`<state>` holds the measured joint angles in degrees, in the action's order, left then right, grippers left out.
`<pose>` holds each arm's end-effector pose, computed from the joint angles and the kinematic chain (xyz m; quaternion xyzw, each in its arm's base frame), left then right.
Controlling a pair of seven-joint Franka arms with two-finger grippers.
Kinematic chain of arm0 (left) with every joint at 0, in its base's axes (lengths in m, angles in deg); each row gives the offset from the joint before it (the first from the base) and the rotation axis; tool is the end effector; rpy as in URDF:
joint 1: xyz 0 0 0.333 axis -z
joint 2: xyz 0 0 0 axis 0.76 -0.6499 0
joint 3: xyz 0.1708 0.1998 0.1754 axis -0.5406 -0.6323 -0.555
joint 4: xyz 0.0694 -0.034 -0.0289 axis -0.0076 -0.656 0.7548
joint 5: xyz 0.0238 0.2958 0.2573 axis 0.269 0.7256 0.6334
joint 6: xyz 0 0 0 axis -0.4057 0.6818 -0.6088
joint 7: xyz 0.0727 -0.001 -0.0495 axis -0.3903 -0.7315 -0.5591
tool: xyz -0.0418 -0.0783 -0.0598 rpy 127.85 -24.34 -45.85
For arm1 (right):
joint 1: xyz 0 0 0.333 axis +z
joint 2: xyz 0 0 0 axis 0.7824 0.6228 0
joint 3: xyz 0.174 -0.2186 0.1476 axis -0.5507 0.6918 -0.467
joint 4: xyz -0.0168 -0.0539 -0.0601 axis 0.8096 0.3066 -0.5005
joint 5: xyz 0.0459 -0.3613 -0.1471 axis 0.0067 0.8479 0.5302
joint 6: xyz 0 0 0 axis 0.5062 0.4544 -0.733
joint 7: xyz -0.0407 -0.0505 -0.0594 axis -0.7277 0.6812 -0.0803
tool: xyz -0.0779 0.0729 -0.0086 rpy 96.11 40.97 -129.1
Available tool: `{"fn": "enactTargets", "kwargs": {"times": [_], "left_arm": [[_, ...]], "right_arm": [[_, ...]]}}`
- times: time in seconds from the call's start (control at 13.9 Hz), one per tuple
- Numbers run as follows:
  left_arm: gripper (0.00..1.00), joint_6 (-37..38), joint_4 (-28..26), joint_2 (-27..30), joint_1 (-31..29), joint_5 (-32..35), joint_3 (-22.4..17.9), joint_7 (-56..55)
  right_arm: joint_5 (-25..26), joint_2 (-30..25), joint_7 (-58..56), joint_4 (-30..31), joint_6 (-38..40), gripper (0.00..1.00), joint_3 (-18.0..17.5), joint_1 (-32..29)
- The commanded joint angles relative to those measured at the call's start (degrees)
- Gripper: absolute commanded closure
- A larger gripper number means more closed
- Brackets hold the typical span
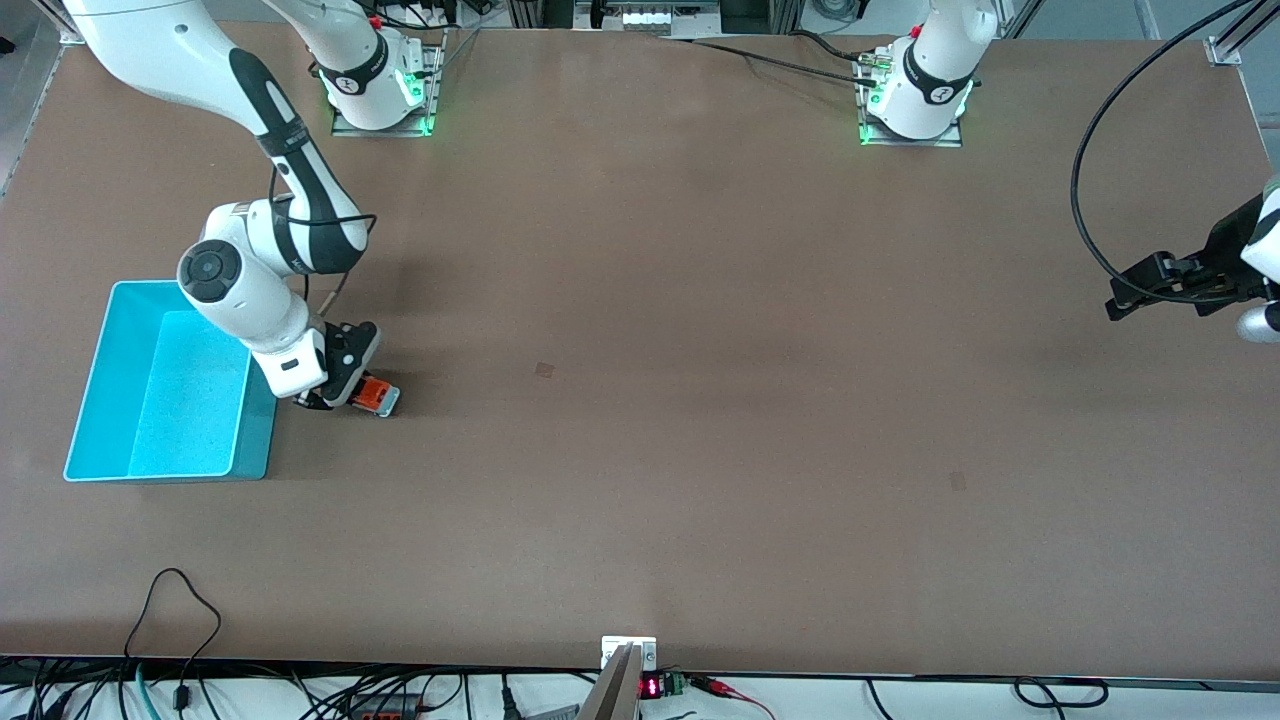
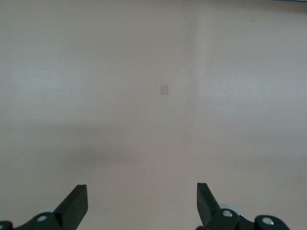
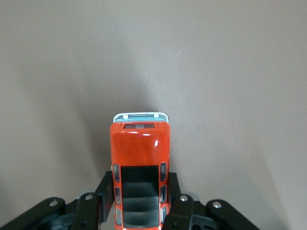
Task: Wind up bus and store in blue box
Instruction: 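Lift the bus with the right gripper toward the blue box, then lower the bus into the blue box and open the right gripper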
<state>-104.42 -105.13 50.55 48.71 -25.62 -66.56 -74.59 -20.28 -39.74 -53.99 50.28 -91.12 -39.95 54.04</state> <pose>0.5944 0.0215 0.5933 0.9991 0.0368 0.0218 0.0011 0.5862 0.0831 0.2399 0.8525 0.5201 0.0501 0.0187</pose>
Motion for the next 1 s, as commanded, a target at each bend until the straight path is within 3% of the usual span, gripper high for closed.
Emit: {"fn": "enactTargets", "kwargs": {"times": [0.0, 0.43, 0.72, 0.93], "left_arm": [[0.0, -0.16, -2.43, 2.49, -0.38, -0.54, -0.69, -0.69], [0.0, 1.42, -0.93, 2.14, 0.05, -1.42, -0.42, -0.52], [0.0, 6.06, 0.47, 2.84, -0.21, -1.42, 0.02, 0.09], [0.0, 5.03, 0.39, 3.37, 0.23, -0.98, -0.16, 0.35]], "right_arm": [[-0.91, -4.66, 14.18, -2.29, 7.4, 1.0, -1.82, -0.19], [-2.05, -9.5, 37.05, -7.04, 19.53, 1.0, 0.46, -0.72], [-2.66, -9.94, 38.05, -8.19, 23.33, 1.0, 8.36, -0.81], [-5.21, -9.86, 37.61, -9.41, 27.1, 1.0, 12.5, -0.81]]}}
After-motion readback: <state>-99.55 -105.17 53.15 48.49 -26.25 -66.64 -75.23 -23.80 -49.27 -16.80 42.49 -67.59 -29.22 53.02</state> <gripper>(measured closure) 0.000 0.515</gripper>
